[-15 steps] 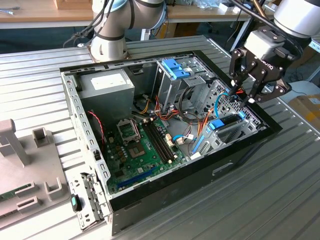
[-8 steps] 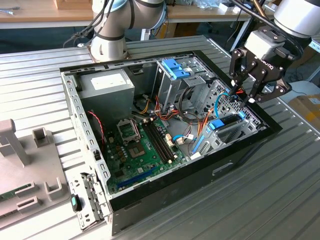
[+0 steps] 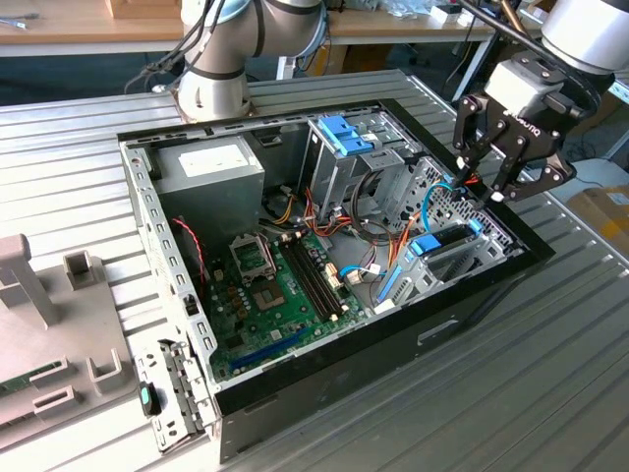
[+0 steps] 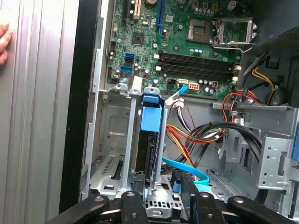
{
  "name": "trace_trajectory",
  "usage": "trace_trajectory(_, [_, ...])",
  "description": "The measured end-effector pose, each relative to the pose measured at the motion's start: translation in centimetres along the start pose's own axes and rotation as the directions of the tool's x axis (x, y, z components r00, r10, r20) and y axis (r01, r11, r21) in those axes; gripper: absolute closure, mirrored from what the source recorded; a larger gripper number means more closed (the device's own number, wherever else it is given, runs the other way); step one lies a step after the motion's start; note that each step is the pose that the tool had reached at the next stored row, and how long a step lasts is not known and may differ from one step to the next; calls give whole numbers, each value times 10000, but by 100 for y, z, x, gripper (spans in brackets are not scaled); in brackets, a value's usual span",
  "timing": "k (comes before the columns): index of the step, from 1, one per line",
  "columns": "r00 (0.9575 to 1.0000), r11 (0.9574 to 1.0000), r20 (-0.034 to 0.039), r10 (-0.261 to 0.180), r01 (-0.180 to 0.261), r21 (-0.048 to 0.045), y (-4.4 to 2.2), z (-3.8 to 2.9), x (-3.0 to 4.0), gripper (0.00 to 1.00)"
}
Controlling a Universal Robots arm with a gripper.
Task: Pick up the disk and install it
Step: 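Insert the first disk wire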
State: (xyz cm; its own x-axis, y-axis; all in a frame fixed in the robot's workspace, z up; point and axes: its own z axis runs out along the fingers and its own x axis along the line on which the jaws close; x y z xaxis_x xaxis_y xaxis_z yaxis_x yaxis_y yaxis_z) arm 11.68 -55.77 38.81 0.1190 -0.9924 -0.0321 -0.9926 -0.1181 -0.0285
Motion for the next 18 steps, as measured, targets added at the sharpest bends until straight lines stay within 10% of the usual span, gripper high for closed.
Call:
trace_trajectory(6, [9933, 9933, 36, -1152, 1152, -35, -56, 19, 4, 56])
trace_trajectory(14, [9898, 9898, 44, -1424, 1425, -43, -337, 27, 20, 56])
trace_trajectory(18, [9754, 9754, 72, -2203, 2203, -64, -339, 28, 18, 56])
